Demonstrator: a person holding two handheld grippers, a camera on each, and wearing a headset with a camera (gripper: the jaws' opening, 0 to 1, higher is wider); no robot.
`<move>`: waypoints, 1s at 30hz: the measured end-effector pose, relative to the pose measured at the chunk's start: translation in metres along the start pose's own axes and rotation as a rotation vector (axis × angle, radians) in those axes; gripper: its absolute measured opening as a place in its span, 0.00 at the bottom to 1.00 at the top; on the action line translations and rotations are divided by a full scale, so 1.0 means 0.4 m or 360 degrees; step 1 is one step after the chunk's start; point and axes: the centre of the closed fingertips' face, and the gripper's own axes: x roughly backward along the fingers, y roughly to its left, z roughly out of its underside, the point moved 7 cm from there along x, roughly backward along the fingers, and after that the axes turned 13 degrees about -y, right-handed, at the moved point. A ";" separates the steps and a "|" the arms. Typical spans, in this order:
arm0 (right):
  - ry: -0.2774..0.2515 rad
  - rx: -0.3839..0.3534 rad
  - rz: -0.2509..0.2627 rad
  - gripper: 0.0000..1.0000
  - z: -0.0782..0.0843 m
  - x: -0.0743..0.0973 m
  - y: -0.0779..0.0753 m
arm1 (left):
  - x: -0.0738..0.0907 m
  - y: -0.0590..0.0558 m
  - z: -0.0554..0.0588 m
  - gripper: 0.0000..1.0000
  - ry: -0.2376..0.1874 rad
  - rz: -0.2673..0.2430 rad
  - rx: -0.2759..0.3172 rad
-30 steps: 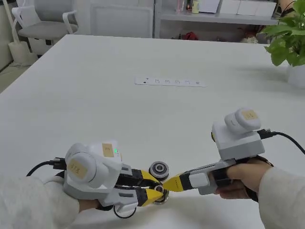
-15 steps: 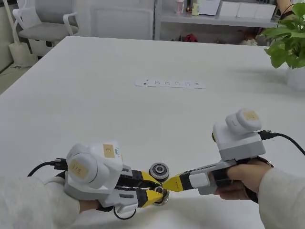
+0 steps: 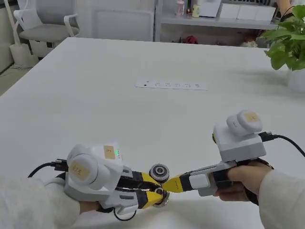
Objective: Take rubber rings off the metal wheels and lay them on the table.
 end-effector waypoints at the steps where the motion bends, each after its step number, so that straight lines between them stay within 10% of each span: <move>1: 0.0001 0.0003 -0.0002 0.00 0.000 0.000 0.001 | 0.000 0.000 0.000 0.14 -0.0001 0.0000 0.0001; 30: -0.0016 -0.0002 -0.0035 0.00 -0.004 -0.005 0.010 | 0.000 0.001 0.001 0.13 -0.0002 0.0001 -0.0002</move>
